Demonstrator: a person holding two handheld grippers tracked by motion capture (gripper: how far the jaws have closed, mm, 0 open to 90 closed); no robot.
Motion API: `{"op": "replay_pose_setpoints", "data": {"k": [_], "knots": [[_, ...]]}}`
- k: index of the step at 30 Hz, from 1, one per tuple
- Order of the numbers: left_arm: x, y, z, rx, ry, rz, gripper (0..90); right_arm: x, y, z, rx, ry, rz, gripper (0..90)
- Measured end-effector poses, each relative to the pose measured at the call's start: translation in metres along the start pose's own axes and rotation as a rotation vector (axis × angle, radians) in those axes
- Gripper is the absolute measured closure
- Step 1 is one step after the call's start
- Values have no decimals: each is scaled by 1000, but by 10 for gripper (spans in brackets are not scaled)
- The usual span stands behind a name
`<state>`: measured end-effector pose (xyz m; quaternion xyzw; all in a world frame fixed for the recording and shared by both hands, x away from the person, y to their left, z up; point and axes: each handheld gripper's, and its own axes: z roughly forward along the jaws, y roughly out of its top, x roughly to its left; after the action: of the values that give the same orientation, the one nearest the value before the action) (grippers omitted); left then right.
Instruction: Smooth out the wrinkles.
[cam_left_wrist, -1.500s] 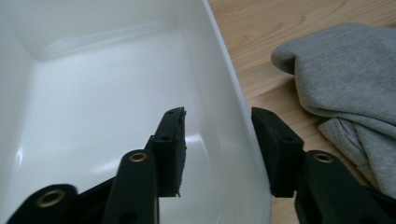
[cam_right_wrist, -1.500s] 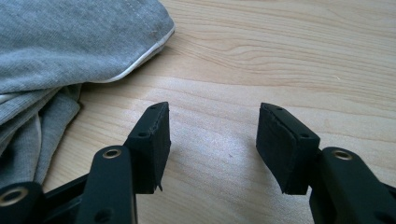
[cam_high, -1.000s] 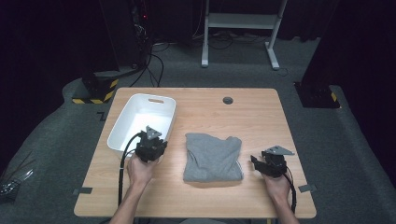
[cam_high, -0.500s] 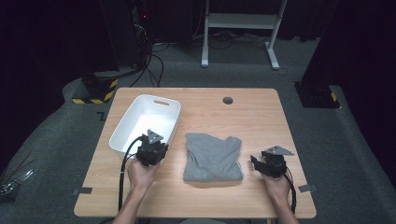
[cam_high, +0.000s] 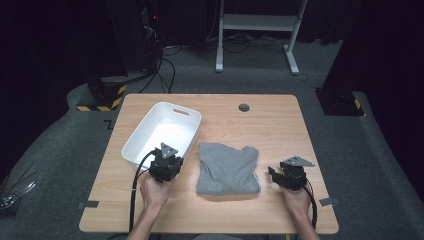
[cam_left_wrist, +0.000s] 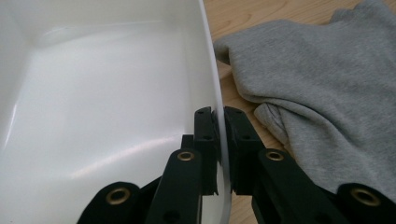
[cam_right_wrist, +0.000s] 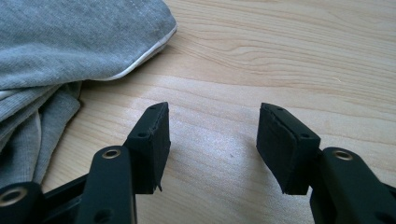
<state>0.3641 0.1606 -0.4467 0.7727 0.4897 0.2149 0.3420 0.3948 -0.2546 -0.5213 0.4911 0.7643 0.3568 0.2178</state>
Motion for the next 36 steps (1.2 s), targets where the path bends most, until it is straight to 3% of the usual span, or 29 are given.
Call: {"op": "replay_pose_setpoints", "data": {"k": [12,20,26,28,32,36], "knots": [[-7,-2,0,-14,-31,12,841,0,0,0,3,0,-3,442],[-15,3,4,-21,-43,7,841,1,0,1,7,-3,-9,442],[-13,1,4,-47,-64,-11,831,1,0,1,6,-1,-6,441],[-11,-1,-1,-87,-89,-34,765,1,0,1,6,-2,-7,441],[-18,2,-14,-139,-96,-8,616,1,0,1,8,-2,-11,440],[-37,4,-14,-145,-130,21,490,2,0,1,8,-4,-18,438]]}}
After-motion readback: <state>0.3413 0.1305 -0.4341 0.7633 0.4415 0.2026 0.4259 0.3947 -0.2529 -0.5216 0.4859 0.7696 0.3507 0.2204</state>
